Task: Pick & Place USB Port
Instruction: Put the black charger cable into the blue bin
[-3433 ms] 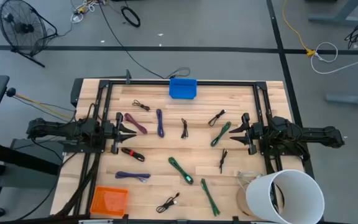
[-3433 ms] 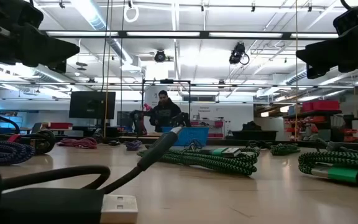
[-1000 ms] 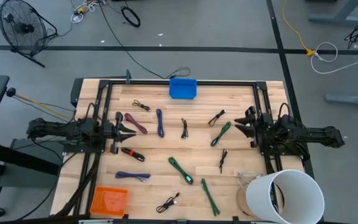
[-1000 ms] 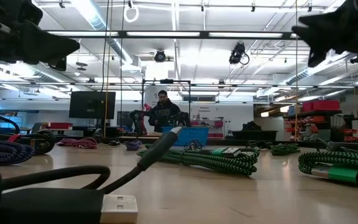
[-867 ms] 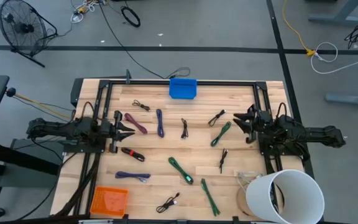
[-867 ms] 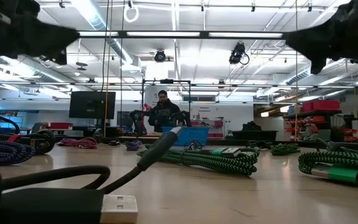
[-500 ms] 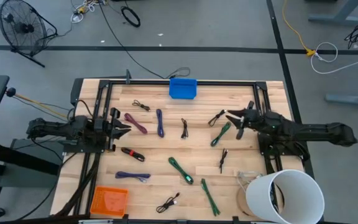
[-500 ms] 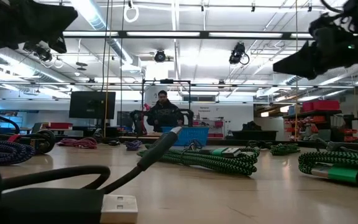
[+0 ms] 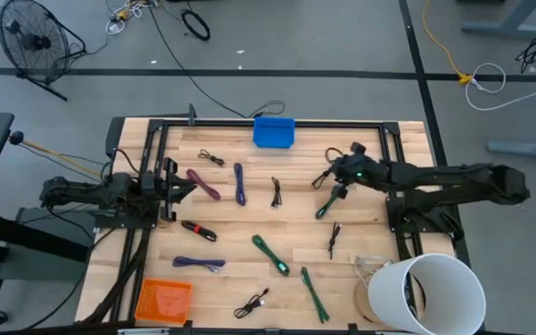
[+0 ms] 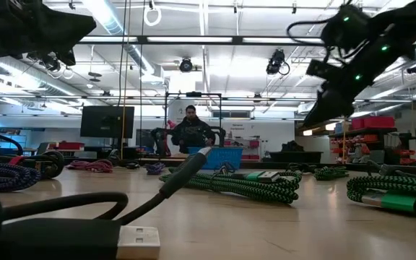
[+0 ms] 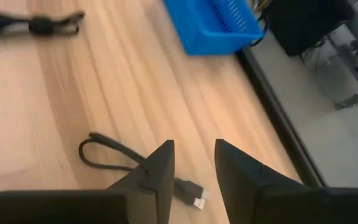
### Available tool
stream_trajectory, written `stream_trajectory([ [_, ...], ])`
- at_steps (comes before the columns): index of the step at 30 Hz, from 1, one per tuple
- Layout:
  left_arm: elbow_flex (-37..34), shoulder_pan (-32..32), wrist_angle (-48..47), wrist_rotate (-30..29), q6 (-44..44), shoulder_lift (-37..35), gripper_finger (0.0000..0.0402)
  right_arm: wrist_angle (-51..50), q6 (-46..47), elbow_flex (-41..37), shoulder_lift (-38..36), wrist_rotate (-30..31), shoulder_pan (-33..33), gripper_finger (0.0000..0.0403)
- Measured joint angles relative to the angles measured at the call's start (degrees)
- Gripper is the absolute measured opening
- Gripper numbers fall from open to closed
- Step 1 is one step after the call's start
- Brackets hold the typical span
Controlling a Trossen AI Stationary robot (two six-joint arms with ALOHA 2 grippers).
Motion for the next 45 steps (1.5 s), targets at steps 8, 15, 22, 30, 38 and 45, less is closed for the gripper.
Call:
stream_trajectory([
  [8,-0.01,0.02,-0.03,0.01,-1.79,0.0,0.0053,-1.54,-2.71,4.85,13.29,1.51,0.02,0.0186],
  [15,0.01,0.01,-0.26,0.01,-1.95,0.0,0.0053,-1.49,-3.59,6.63,18.94,1.92,0.02,0.0271],
  [22,-0.01,0.0,-0.96,0.03,-1.97,0.0,0.0053,-1.55,-3.86,6.63,21.98,1.49,0.02,0.0309],
  [30,0.0,0.02,-0.95,0.03,-1.99,0.0,0.0053,-1.1,-4.03,6.63,25.2,0.52,0.02,0.0307],
  [38,-0.01,0.0,-0.95,0.03,-2.01,0.0,0.0053,2.91,-6.02,6.76,27.59,0.23,-0.07,0.0305],
  [45,-0.01,0.02,-0.95,0.03,-2.03,0.0,0.0053,2.92,-5.39,6.82,28.32,-5.03,-1.59,0.0254],
])
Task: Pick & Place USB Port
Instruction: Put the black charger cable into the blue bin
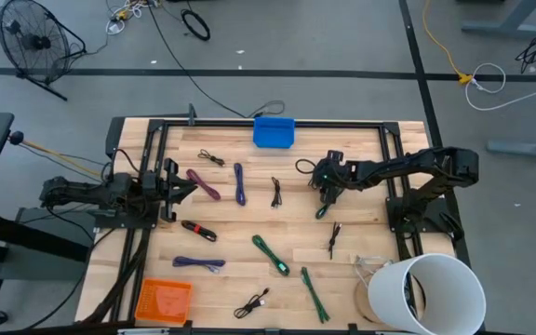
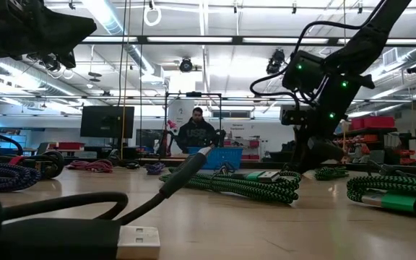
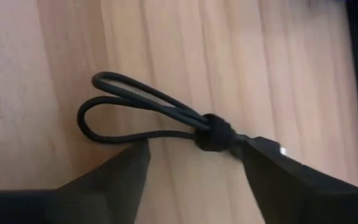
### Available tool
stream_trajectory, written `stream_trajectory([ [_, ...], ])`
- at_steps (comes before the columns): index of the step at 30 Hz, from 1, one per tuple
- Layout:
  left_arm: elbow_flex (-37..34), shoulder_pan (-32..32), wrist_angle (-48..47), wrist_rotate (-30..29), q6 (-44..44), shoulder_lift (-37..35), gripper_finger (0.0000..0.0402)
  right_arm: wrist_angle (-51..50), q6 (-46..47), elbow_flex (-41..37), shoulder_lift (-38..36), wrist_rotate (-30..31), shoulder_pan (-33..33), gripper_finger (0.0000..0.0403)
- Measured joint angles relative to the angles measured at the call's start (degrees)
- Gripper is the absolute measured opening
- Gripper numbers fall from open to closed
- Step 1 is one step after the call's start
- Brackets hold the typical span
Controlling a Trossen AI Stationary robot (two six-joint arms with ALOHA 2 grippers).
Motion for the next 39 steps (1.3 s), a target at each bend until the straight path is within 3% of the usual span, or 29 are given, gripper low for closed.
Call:
stream_trajectory([
  [4,0.0,-0.02,-0.09,0.0,0.0,0.0,0.0053,-0.03,-0.12,-0.04,0.06,-2.06,-0.29,0.0177],
  [8,0.01,-0.01,-0.39,0.0,0.0,0.01,0.0053,0.01,-0.12,-0.02,-0.27,0.38,0.64,0.0107],
  [12,0.0,-0.02,-0.39,0.0,0.0,0.0,0.0053,-0.29,-0.48,1.37,-0.56,3.16,1.49,0.008],
  [17,0.0,0.0,-0.4,0.0,0.0,0.0,0.0053,-3.7,-0.88,3.84,-0.6,3.37,3.06,0.0109],
  [29,0.01,-0.01,-1.19,0.02,-0.07,0.01,0.0053,-3.69,-2.58,4.46,0.1,1.88,4.72,0.024],
  [39,0.0,0.0,-1.41,0.04,-0.02,0.01,0.0053,1.37,-8.4,4.63,3.93,1.22,5.04,0.0264],
])
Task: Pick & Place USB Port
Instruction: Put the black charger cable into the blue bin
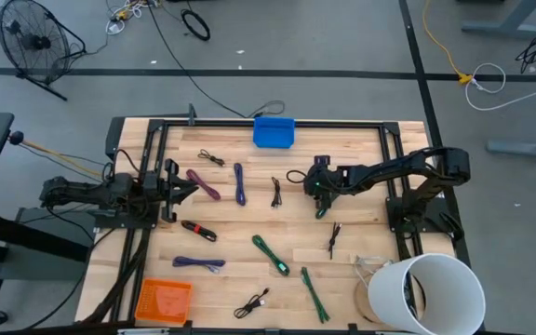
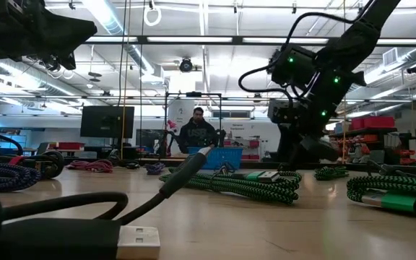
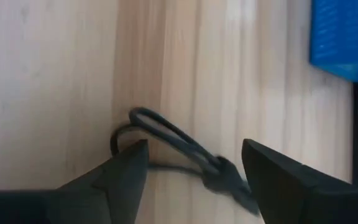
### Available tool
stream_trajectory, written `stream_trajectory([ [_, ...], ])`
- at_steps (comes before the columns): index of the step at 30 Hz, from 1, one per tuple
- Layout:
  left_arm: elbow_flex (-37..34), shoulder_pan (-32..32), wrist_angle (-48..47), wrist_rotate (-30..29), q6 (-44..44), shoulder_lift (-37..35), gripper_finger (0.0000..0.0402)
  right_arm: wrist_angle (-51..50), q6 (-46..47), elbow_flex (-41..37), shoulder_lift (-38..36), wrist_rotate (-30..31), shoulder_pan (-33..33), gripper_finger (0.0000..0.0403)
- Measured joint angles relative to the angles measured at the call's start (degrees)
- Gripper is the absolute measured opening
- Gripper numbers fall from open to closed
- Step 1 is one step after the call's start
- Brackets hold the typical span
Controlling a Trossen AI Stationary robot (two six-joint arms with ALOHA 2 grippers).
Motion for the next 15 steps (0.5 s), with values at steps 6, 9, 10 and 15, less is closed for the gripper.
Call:
stream_trajectory([
  [6,0.02,0.0,-0.09,-0.01,0.01,0.01,0.0053,0.19,1.7,0.22,3.4,-0.97,0.0,0.0224],
  [9,0.0,0.0,-0.17,-0.02,0.02,0.01,0.0053,-0.3,3.78,0.2,3.6,-2.05,0.03,0.0155],
  [10,0.01,-0.02,-0.17,-0.02,0.02,0.01,0.0053,-0.61,3.97,0.16,3.54,-2.46,0.07,0.0122],
  [15,0.0,-0.01,-0.21,-0.02,0.0,0.01,0.0053,-0.4,4.86,-0.01,3.58,-4.87,-0.1,0.0017],
])
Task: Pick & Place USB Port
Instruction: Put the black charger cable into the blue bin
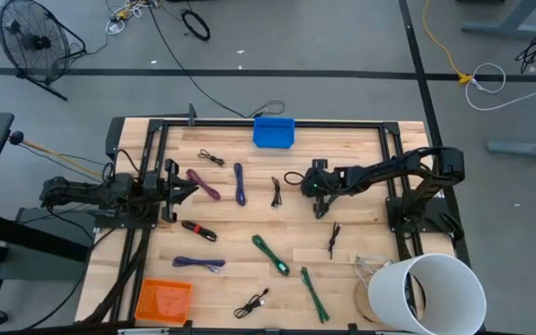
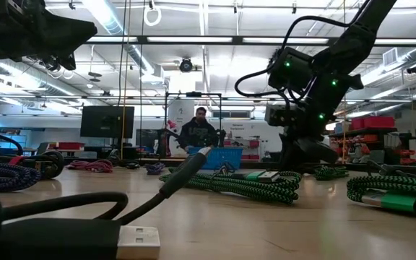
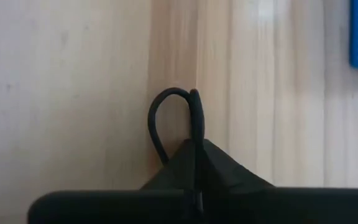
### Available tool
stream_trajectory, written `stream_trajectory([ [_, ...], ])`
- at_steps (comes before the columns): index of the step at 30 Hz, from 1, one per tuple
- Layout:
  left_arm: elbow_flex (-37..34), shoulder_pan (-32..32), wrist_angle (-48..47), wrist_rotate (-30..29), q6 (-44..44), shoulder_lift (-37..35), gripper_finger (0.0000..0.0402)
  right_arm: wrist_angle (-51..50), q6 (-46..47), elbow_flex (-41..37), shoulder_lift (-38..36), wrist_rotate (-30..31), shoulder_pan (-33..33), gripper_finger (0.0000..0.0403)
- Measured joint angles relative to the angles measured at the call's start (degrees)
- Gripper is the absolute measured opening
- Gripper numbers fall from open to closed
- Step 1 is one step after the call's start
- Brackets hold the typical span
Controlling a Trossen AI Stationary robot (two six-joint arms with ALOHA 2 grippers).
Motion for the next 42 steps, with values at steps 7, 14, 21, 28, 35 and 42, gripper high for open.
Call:
stream_trajectory([
  [7,0.0,-0.01,-0.02,-0.02,0.02,0.0,0.0053,-2.49,1.12,3.22,-0.75,2.44,0.23,0.0004],
  [14,0.0,-0.01,0.0,-0.02,0.02,0.0,0.0053,-3.79,-1.66,12.78,-1.42,5.11,0.42,0.0002],
  [21,0.01,0.0,0.04,-0.02,0.02,-0.01,0.0053,-1.89,-7.15,22.86,-1.29,10.14,-0.61,0.0001],
  [28,0.01,0.0,0.01,-0.01,0.02,0.0,0.0053,-3.58,-8.73,31.8,-0.98,8.79,-6.73,0.0],
  [35,0.0,0.01,0.01,0.01,0.08,0.0,0.0053,-9.36,-6.71,39.63,1.38,4.58,-14.65,0.0],
  [42,0.0,0.01,0.04,-0.23,0.19,0.0,0.0053,-14.82,-5.17,47.85,8.54,0.15,-17.62,0.0],
])
